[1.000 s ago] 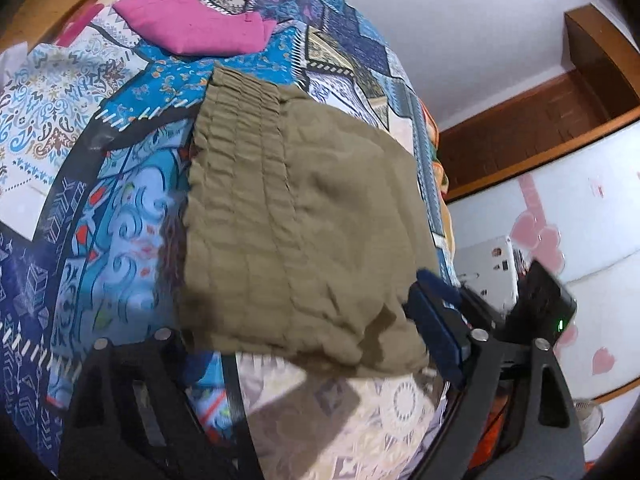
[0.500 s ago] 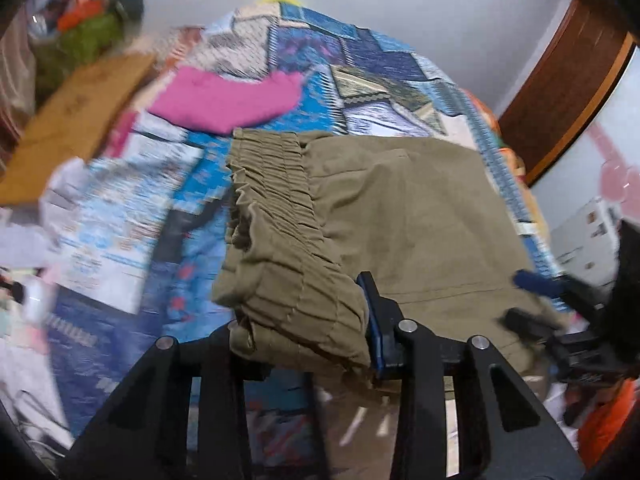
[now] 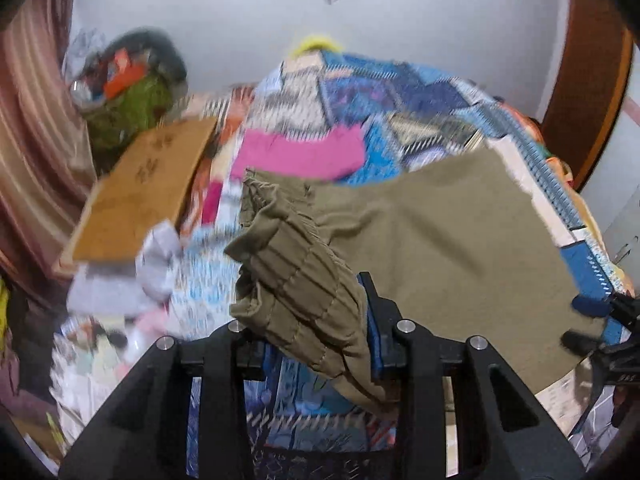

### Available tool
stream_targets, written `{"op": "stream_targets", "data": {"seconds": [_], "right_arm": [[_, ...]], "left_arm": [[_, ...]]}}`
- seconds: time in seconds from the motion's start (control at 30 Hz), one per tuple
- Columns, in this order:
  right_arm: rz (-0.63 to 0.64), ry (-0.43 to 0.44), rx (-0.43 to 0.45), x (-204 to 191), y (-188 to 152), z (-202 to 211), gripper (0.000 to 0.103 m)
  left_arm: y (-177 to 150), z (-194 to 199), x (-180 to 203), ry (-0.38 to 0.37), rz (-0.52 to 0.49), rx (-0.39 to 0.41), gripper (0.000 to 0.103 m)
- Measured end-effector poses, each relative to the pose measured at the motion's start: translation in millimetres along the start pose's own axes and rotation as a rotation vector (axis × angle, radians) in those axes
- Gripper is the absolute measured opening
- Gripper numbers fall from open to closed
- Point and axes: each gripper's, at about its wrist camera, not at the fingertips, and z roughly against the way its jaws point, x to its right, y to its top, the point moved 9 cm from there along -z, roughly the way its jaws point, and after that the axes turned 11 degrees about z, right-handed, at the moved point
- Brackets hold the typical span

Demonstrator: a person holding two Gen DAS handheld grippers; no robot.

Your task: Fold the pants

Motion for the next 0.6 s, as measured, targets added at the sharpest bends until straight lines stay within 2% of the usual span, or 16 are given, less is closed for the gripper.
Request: {"op": "stream_targets", "data": {"seconds": [0.1,0.27,0.47,0.6], "right_arm": [[-0.024,0.007,0.015,0.7,-4.2,0.7,0.065],[-0.023,0.006,0.028,-0.6,-4.4,1.0,0.065],[-0.032,-0.006,0.027,1.4,-6.0,5.6,0.065],[-0.066,-0.008,0.043,9.8,-9.6,18.4,0.065]], "left_arm": [[17.9,15.1,26.2,-0.037,-0.038,0.048,0.035],[37.3,37.4,83.6,-0.152,-0.104,0.091,0.035],[31.6,53.9,155.2,-0.306,-0.197,0.084,0.034],[14.4,50.7,191.6,-0.362,-0.249,0.035,0.029]]}}
